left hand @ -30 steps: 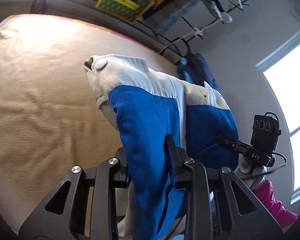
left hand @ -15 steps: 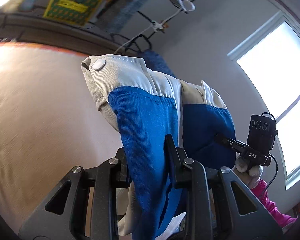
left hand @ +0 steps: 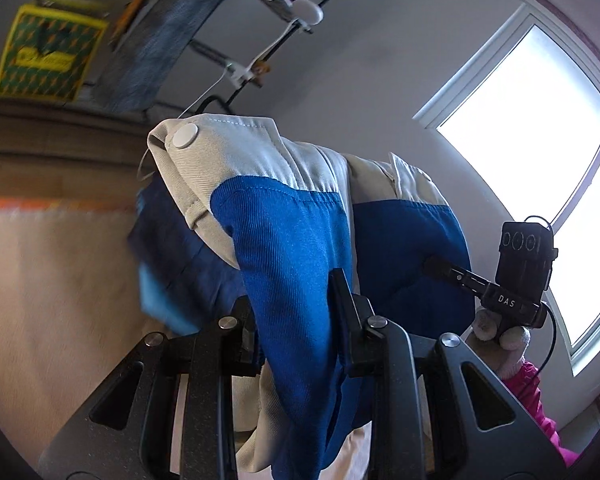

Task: Fold large clothes
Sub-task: 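Grasp the folded jacket with both grippers and lift it off the bed, then lower the jacket onto the stack of folded clothes with both grippers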

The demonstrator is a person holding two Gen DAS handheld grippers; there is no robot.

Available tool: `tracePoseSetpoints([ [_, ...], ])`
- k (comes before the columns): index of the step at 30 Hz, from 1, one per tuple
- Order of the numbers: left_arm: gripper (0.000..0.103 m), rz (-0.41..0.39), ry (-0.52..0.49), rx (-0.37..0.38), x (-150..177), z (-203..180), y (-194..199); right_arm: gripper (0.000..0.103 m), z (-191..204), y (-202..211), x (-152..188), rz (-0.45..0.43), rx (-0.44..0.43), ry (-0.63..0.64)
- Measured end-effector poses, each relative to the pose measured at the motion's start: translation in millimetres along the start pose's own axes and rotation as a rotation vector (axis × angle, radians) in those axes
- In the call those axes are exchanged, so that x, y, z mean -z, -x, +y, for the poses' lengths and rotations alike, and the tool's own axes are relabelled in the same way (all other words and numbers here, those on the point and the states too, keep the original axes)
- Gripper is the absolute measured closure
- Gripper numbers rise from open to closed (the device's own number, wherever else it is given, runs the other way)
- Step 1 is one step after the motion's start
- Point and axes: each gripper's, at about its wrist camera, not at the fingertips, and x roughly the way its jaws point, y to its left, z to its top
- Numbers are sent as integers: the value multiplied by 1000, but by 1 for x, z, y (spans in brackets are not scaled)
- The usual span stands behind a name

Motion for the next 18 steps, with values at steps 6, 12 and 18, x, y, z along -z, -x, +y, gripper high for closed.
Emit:
tracePoseSetpoints([
  [6, 77, -25, -23, -16, -37, 4, -54, 81, -38, -20, -39, -28, 62, 33],
  [12, 77, -5, 6, -46, -37, 38, -105, 81, -78, -61, -52, 6, 82, 16],
  [18, 76, 34, 47, -166, -20, 86, -151, 71, -129, -129, -21, 101, 250, -6],
])
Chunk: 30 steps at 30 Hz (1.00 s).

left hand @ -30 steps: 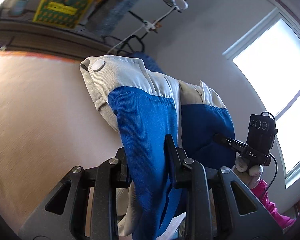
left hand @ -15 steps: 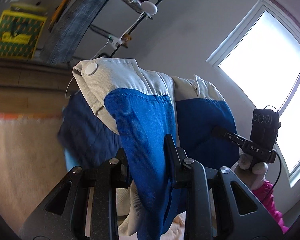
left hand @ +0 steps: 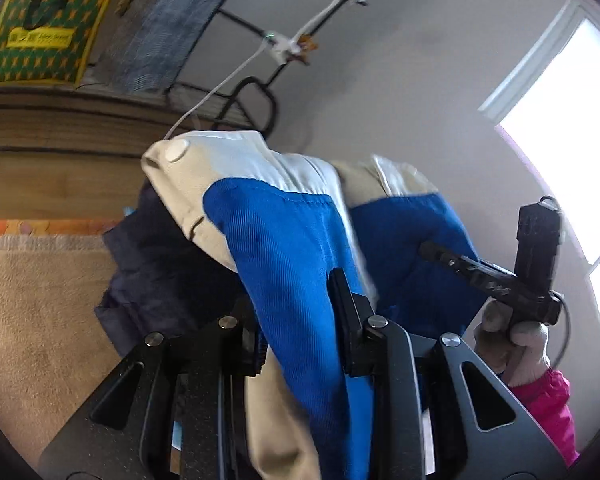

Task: Fold large clothes
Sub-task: 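Lower the jacket onto the stack of folded clothes with both grippers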

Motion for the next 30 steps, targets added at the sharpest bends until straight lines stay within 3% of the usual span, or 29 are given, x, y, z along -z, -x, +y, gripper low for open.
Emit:
tracePoseSetpoints([
  [1, 72, -1, 2, -13, 1, 3, -2, 58, -9, -14, 4, 28, 69, -17],
  [3, 67, 4, 5, -18, 4, 12, -9, 50, -25, -33, 15, 68, 107, -80],
  [5, 62, 15, -11, -42, 7, 16, -16, 50, -25, -39, 24, 50, 109, -80],
  [7, 50, 36, -24, -58, 8, 21, -23, 48, -22, -45, 31, 61, 131, -61],
  [11, 46, 45, -11, -92, 6, 20, -13, 48, -22, -33, 27, 58, 125, -94],
  [14, 46, 26, -35, -102, 4, 9, 10, 47, -21, -14, 23, 30, 155, -94],
  [19, 46, 1, -86, -108, 6, -10, 56, 47, -27, 24, 21, -72, 133, -161],
  [30, 46, -93, -197, -111, 17, -91, 200, 47, 35, 137, 24, -188, 92, -118],
])
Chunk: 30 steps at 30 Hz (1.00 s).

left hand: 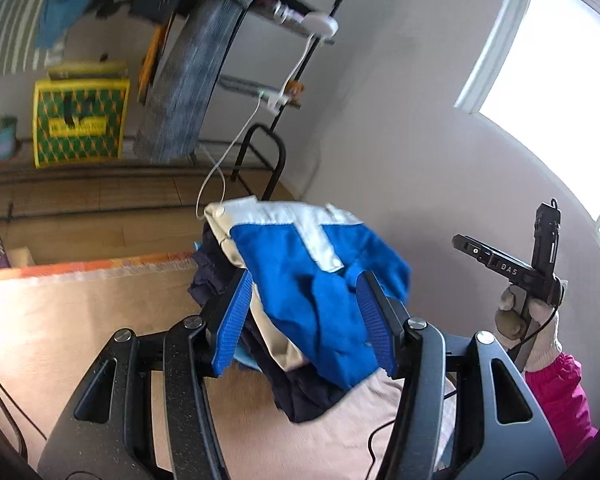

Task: Fold large clothes
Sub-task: 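Lower the jacket onto the stack of folded clothes with both grippers, then open both grippers and withdraw them from the stack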

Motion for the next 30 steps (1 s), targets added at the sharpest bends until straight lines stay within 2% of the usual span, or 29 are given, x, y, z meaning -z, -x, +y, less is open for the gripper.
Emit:
tracePoseSetpoints([
  [4, 46, -38, -37, 13, -3, -30, 68, 47, 18, 58, -6, -44, -2, -1],
  [8, 46, -54, -43, 58, -1, -56, 137, 47, 42, 112, -7, -62, 29, 37],
  [11, 46, -67, -102, 60, 7, -81, 186, 47, 59, 151, -3, -67, 57, 63],
  [15, 46, -81, -183, 71, 21, -113, 245, 47, 77, 197, 4, -90, 43, 75],
  [18, 46, -85, -181, 119, 29, -127, 283, 47, 88, 234, 8, -121, 40, 78],
  [20, 46, -80, -170, 161, 35, -133, 303, 47, 93, 261, 12, -150, 28, 62],
  [23, 44, -108, -168, 172, 45, -139, 333, 45, 99, 285, 19, -186, -1, 44],
  [25, 32, -107, -157, 179, 51, -140, 345, 43, 104, 293, 24, -196, -12, 36],
  [27, 28, -105, -154, 167, 62, -139, 351, 43, 112, 297, 32, -201, 11, 36],
  [30, 21, -94, -162, 132, 82, -136, 349, 34, 125, 296, 47, -214, 51, 33],
])
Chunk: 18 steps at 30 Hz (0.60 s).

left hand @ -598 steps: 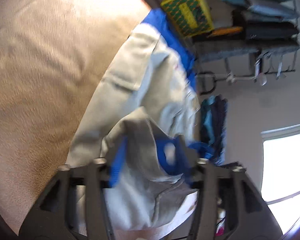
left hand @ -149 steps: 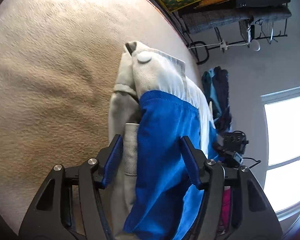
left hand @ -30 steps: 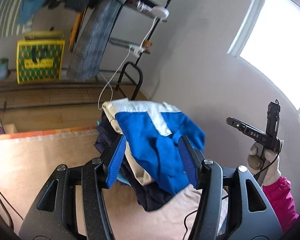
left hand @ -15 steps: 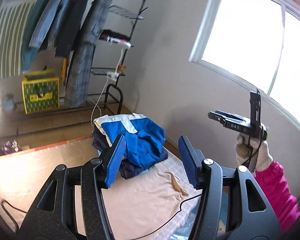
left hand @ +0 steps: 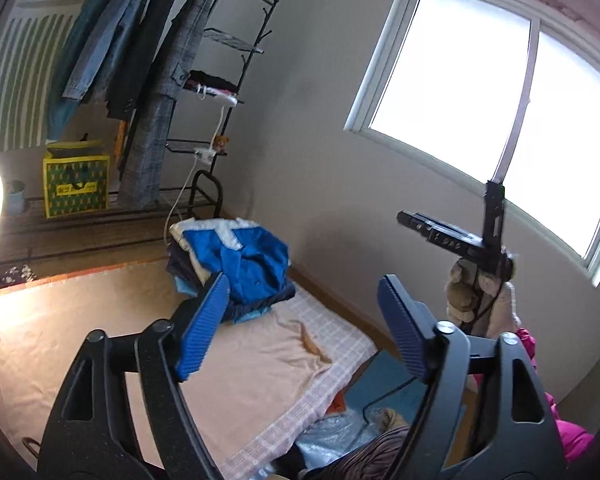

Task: Fold large clothes
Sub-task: 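Open both grippers and withdraw them from the stack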

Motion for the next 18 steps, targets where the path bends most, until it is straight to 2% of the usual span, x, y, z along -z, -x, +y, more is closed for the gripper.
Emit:
tracePoseSetpoints([
  [4, 16, 4, -9, -70, 28, 6, -10, 23, 26, 0, 25, -12, 51, 28],
  [8, 7, 3, -28, -160, 50, 14, -21, 18, 50, 1, 46, -28, 116, 40],
  [12, 6, -4, -79, -234, 66, 16, -31, 16, 64, -5, 61, -33, 110, 23],
  [18, 0, -35, -100, -276, 79, 17, -41, 16, 83, -17, 74, -57, 93, -4],
])
